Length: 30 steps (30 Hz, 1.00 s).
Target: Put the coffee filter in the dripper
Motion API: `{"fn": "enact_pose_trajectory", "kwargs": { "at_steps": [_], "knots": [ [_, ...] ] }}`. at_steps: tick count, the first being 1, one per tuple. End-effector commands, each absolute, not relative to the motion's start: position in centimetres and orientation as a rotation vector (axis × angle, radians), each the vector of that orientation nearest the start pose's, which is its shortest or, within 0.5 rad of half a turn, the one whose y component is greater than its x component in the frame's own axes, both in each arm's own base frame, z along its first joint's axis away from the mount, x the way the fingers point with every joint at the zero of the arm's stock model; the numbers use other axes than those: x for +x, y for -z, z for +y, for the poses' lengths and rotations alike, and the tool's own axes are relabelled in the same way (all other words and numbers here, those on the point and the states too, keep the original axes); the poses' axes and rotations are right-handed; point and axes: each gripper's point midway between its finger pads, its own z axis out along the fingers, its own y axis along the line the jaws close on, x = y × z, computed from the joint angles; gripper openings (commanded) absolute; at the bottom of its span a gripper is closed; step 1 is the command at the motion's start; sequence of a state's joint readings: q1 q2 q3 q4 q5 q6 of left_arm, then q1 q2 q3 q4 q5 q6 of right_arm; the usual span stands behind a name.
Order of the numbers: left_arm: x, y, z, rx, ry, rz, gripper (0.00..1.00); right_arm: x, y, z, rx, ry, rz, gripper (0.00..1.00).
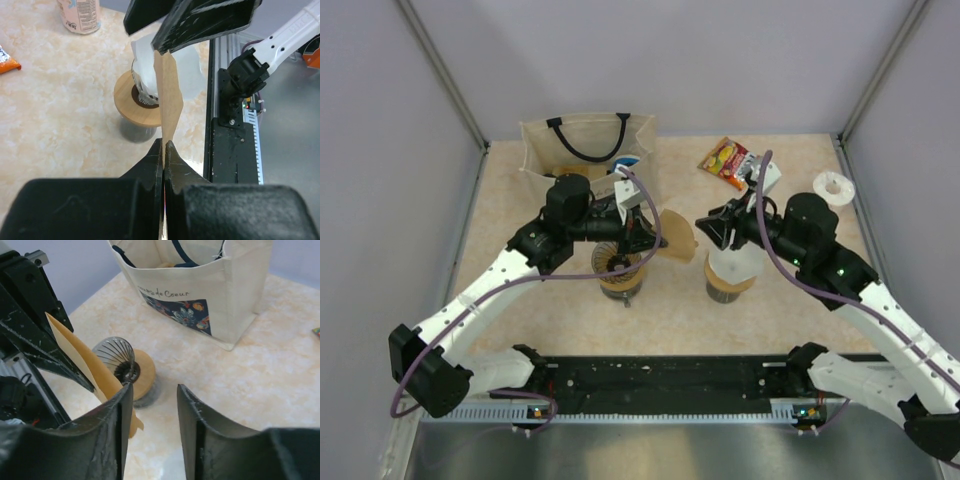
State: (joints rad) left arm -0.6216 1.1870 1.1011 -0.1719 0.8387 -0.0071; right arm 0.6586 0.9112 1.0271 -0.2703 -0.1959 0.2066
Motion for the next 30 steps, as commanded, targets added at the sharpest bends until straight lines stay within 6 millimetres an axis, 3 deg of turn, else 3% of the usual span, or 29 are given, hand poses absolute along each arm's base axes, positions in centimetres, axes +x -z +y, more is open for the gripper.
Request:
{"fn": "enact_pose_trajectory", "kwargs": {
  "at_steps": [1, 4, 7, 11, 17, 30],
  "knots": [
    [20.8, -31.7, -30.3, 1.169, 1.123, 1.479, 0.00, 22.6, -33.3, 21.6, -0.540, -0.726, 1.700, 0.48],
    [21.2, -31.8, -30.1, 1.164, 1.112, 1.491, 0.00, 21.4, -32.6, 21.4, -0.574, -0.749, 1.692, 0.58],
    [21.1, -32.2, -30.1, 1.172, 1.113, 1.479, 0.00, 20.7, -31.9, 21.2, -0.603, -0.751, 1.678, 0.62],
    [20.5, -33.1, -29.9, 1.195, 1.116, 1.435, 0.00, 21.1, -31.4, 21.2, -0.623, -0.726, 1.681, 0.63],
    [20.2, -34.0, -29.8, 1.203, 1.109, 1.404, 0.00, 20.2, -31.2, 23.5, -0.766, -0.820, 1.667, 0.63],
    [19.6, -34.4, -29.8, 1.228, 1.131, 1.371, 0.00, 20.9, -31.1, 23.5, -0.763, -0.795, 1.670, 0.63]
  ]
}}
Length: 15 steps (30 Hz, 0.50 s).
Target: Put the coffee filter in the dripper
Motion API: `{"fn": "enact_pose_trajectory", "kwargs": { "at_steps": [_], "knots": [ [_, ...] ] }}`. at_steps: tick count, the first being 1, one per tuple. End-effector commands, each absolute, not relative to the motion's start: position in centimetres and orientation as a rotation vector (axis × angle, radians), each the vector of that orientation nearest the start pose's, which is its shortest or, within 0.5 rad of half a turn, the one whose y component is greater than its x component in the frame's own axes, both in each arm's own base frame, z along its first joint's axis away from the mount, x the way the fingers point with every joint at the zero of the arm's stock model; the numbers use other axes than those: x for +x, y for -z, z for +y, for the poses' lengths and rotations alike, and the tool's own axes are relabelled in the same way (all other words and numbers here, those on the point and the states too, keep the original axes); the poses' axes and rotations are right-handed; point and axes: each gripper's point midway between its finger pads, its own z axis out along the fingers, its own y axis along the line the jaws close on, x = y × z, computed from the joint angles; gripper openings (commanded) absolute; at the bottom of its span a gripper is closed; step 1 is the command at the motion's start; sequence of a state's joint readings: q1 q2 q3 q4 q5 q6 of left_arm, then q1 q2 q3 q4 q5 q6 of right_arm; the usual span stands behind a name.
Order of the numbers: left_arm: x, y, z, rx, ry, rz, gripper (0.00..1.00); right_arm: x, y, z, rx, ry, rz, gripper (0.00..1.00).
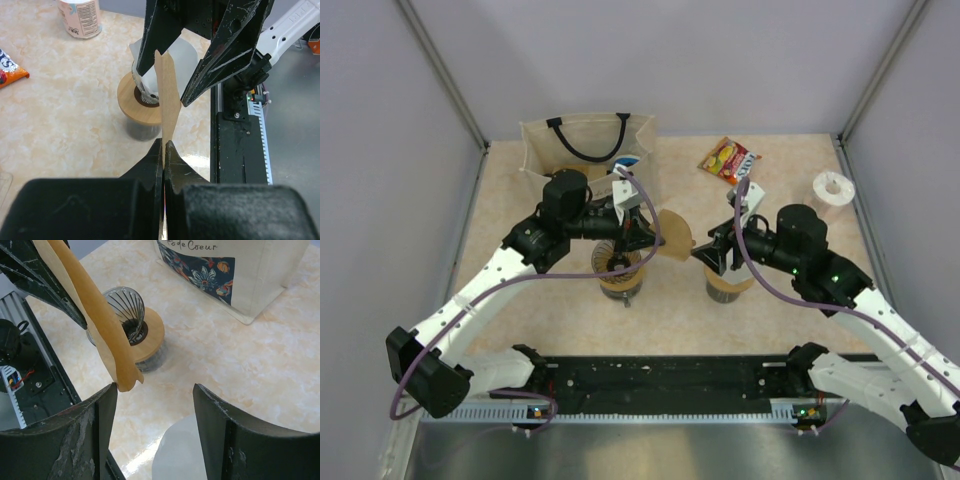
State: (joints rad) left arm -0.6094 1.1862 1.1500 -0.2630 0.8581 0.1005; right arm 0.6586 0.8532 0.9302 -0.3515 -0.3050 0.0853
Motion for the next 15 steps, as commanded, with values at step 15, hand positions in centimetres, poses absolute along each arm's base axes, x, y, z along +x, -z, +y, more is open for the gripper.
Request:
{"fn": "enact_pose_trajectory", "kwargs": {
  "at_steps": [15],
  "knots": [
    [19.51, -34.15, -29.83, 1.238, 1.135, 1.377, 0.00, 21.18, -31.43, 22.54, -0.719, -0.746, 1.690, 0.63]
  ]
}}
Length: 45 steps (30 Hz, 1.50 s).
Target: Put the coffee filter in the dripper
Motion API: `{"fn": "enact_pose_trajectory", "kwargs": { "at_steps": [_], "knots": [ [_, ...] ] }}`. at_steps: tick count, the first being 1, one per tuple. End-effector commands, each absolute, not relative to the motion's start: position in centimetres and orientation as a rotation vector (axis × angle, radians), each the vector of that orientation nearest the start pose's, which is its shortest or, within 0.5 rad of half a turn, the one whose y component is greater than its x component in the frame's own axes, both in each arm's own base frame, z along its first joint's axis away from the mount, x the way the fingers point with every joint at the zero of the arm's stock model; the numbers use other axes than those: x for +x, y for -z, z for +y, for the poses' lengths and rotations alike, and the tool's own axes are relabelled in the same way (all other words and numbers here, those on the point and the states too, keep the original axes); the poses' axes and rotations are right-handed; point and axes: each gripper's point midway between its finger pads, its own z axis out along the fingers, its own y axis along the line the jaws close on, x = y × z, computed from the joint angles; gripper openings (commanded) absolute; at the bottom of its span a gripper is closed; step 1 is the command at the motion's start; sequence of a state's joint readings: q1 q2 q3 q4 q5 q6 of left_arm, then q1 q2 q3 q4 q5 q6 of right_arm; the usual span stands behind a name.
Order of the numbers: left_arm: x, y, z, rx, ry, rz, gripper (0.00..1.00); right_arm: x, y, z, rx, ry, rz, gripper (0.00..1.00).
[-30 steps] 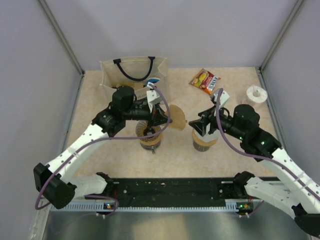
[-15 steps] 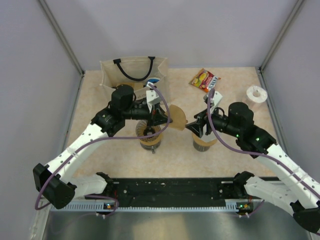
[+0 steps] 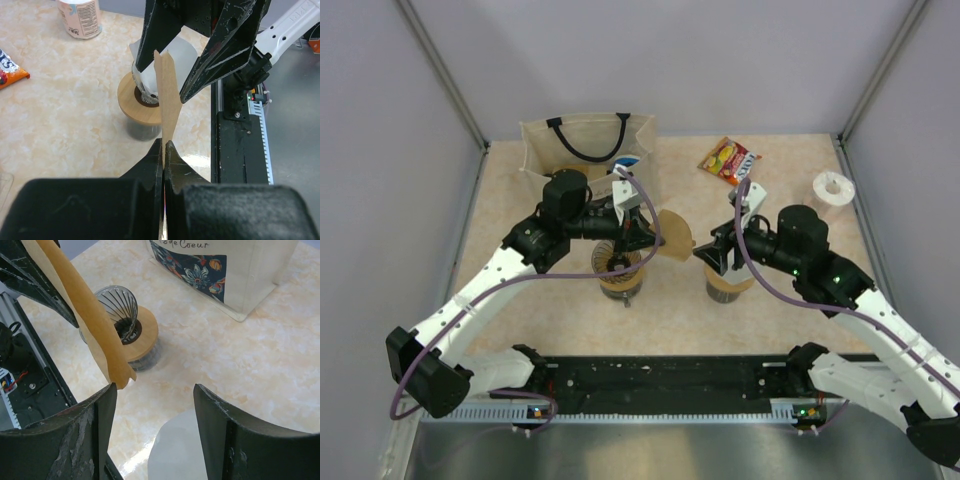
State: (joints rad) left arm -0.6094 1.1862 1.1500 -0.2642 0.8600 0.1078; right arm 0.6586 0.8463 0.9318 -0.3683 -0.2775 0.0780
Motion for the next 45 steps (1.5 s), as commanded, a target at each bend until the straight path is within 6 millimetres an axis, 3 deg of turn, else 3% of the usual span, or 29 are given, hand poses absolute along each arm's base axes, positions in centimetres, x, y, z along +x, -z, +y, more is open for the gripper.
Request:
{"fn": "enact_pose_trajectory", "kwargs": {
  "at_steps": [1, 8, 28, 33, 37, 41, 45],
  "knots": [
    [19.4, -34.3, -29.7, 1.240, 1.134, 1.370, 0.00, 21.3, -31.6, 22.5, -0.710, -0.741, 1.690, 0.63],
    [19.3, -34.3, -29.8, 1.245, 1.140, 1.367, 0.00, 21.5, -31.9, 22.3, -0.692, -0.730, 1.688, 0.64],
    [18.4, -33.9, -29.9, 1.297, 1.184, 1.339, 0.00, 19.7, -32.8, 27.7, -0.916, -1.026, 1.569, 0.62],
    [18.2, -33.8, -29.8, 1.312, 1.180, 1.332, 0.00, 19.1, -33.3, 28.1, -0.928, -1.075, 1.541, 0.50],
    [18.1, -33.9, -29.8, 1.318, 1.187, 1.319, 0.00, 18.7, -33.3, 28.2, -0.939, -1.100, 1.539, 0.28],
    [17.9, -34.1, -29.8, 1.320, 1.191, 1.309, 0.00, 18.6, -33.3, 28.2, -0.939, -1.106, 1.543, 0.00],
    [18.8, -34.2, -29.8, 1.271, 1.154, 1.344, 0.02, 18.8, -33.7, 28.0, -0.921, -1.086, 1.536, 0.00]
  ]
}}
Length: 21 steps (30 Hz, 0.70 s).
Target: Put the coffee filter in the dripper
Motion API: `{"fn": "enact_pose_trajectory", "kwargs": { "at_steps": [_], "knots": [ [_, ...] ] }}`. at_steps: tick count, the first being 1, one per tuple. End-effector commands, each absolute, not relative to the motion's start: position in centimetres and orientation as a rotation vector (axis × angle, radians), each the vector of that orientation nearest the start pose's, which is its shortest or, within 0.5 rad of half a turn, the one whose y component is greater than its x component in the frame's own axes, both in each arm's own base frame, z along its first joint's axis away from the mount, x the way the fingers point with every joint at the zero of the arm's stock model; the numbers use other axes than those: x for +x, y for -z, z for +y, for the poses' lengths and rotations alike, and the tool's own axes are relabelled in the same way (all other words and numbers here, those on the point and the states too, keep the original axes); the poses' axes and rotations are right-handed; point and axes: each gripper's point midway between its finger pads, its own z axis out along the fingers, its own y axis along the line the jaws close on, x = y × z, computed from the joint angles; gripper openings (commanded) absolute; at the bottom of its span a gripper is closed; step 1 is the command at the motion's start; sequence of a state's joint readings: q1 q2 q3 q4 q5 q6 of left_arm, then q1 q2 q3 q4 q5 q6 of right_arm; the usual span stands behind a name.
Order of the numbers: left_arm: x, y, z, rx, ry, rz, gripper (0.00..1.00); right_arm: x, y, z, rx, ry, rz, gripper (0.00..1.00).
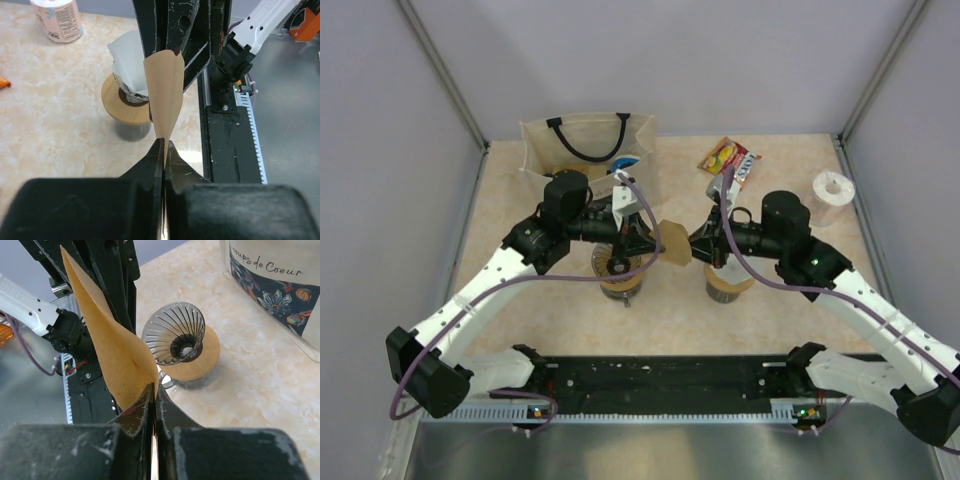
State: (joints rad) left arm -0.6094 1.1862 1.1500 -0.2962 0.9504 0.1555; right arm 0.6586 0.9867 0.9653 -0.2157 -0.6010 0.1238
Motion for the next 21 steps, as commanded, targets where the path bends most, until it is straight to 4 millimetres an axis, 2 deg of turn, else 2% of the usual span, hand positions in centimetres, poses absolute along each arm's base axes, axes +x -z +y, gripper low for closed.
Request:
{"fn": "enact_pose_trajectory", "kwargs": {
  "at_steps": [1, 3, 4, 5, 7, 10, 13, 15, 18, 21],
  "knots": [
    [19.1, -34.3, -29.8, 1.256, 1.142, 1.355, 0.16, 19.2, -33.7, 27.8, -0.902, -1.065, 1.544, 0.00],
    [20.3, -34.6, -29.6, 1.189, 1.093, 1.392, 0.59, 20.4, -33.9, 27.3, -0.838, -1.005, 1.570, 0.00],
    [21.7, -34.8, -29.3, 1.098, 1.038, 1.441, 0.82, 21.6, -34.0, 26.7, -0.771, -0.947, 1.598, 0.00],
    [22.9, -35.5, -29.0, 0.999, 0.995, 1.468, 0.99, 22.7, -34.0, 26.0, -0.698, -0.890, 1.629, 0.00],
    [25.7, -36.6, -27.6, 0.758, 0.910, 1.532, 0.99, 25.3, -33.8, 23.9, -0.540, -0.739, 1.695, 0.00],
    [26.9, -37.7, -26.6, 0.594, 0.883, 1.546, 0.99, 27.8, -32.9, 21.8, -0.376, -0.576, 1.789, 0.00],
    [27.5, -39.0, -26.8, 0.478, 0.939, 1.556, 0.99, 29.2, -32.4, 22.1, -0.304, -0.559, 1.848, 0.00],
    [28.5, -39.8, -26.8, 0.292, 1.004, 1.610, 0.99, 30.0, -31.7, 23.0, -0.291, -0.567, 1.884, 0.00],
    [28.5, -39.6, -28.8, 0.300, 1.101, 1.644, 0.99, 30.5, -31.8, 24.4, -0.289, -0.622, 1.886, 0.00],
    [27.9, -38.9, -30.9, 0.407, 1.161, 1.678, 0.99, 30.5, -32.3, 25.0, -0.272, -0.667, 1.868, 0.00]
  ]
}}
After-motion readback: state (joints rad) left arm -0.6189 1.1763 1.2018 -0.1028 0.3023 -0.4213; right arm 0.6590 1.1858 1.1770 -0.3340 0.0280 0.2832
